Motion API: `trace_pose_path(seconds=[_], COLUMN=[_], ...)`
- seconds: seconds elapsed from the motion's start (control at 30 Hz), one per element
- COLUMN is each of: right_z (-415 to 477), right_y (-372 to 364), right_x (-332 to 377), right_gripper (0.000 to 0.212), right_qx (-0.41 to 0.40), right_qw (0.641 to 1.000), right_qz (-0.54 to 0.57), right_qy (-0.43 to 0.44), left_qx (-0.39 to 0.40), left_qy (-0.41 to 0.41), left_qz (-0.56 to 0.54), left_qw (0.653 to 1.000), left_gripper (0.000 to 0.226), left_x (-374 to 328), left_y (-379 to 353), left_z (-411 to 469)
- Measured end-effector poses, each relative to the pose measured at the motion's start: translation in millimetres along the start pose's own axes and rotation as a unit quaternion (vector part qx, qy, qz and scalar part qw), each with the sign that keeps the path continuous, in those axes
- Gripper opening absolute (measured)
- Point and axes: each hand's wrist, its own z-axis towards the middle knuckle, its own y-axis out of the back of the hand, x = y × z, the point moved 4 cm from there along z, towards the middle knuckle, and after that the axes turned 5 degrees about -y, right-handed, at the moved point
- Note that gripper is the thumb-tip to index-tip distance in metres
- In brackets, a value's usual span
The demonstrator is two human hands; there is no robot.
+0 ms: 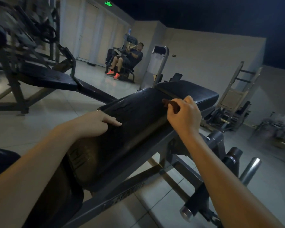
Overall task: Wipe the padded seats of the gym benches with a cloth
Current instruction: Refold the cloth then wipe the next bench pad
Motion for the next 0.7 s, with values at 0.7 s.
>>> trace_pose_path(seconds=[0.7], right_z=[18.1], right_y=[14.7], right_x=[-36.3], right_gripper=[0.02], right_qx=[0.007], right_qw=[0.999], right_qz=[-0.026], right_qy=[-0.017], left_qx=[0.035], left_qy=[-0.011], left_qz=[-0.036], left_qw=[0.999], left_gripper=[0.069], left_x=[15.3], left_y=[2.3], left_z=[6.5])
